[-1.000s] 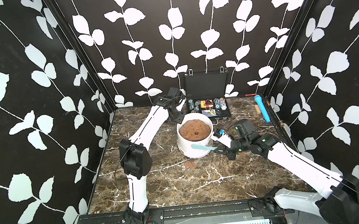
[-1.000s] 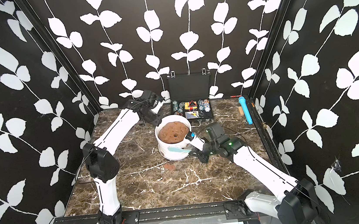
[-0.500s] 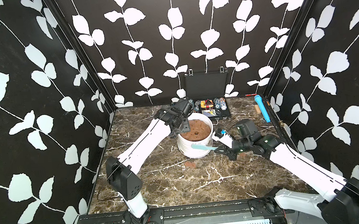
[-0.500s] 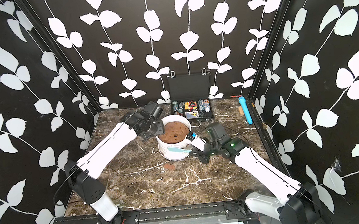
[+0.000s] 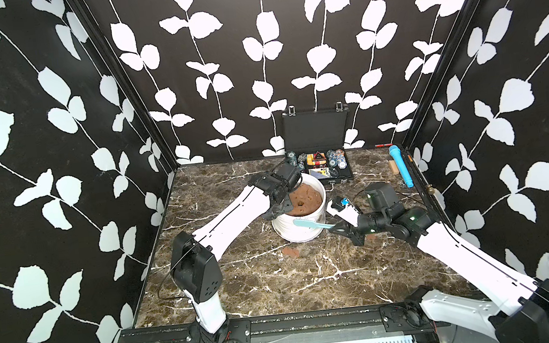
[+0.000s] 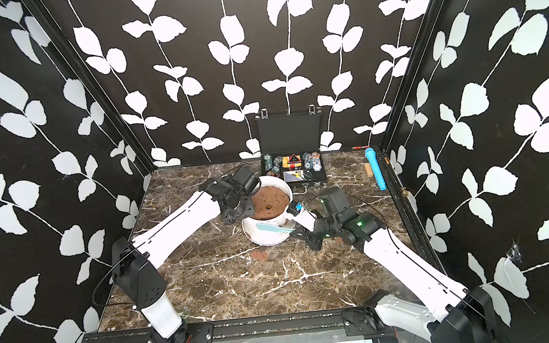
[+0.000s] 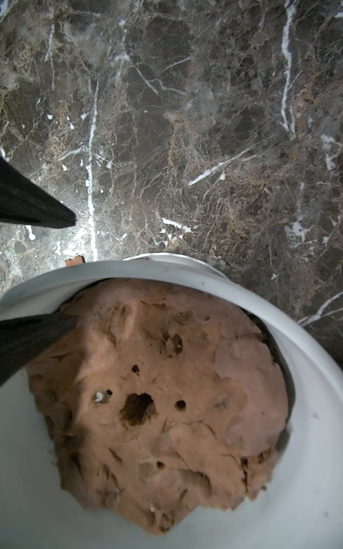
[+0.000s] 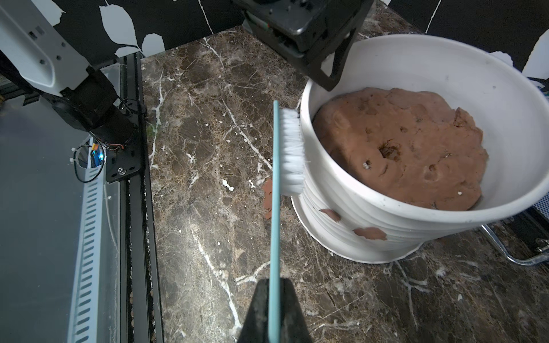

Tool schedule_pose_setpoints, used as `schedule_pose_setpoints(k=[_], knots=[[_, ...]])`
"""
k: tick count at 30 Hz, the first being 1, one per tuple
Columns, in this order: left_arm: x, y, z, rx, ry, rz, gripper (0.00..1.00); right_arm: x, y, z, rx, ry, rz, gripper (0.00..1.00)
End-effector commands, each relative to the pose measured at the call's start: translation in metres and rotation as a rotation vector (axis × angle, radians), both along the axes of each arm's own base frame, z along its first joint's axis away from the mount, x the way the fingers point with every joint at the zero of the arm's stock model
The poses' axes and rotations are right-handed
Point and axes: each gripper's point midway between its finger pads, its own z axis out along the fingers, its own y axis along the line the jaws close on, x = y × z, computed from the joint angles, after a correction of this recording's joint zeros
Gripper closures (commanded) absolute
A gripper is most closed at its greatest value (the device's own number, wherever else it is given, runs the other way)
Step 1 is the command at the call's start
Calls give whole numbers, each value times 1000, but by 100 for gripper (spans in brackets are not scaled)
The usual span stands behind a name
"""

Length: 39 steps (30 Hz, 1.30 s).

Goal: Scrub the dried mud off the ceramic pot
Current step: Rotate the pot on the tray.

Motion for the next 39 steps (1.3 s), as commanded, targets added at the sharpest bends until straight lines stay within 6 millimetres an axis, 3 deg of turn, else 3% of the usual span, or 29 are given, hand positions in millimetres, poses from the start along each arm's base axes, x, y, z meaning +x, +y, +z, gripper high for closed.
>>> schedule_pose_setpoints(k=[1, 6, 17, 23, 31, 39], knots=[[-1, -7, -2, -33, 2, 1, 57, -4, -3, 2, 10, -4, 1, 100], [-2, -7, -8, -37, 9, 4, 71, -4, -4, 2, 7, -4, -5, 100], [4, -5, -10, 6, -7, -30, 85, -17, -2, 5, 53, 29, 28, 100], [15, -5, -12, 72, -12, -125, 88, -21, 3, 4, 74, 58, 62, 100], [48, 4, -13, 106, -26, -232, 91, -26, 10, -10, 48, 93, 79, 100], [59, 4, -6, 106, -38, -295, 91, -3, 19, -28, -20, 39, 16, 100]])
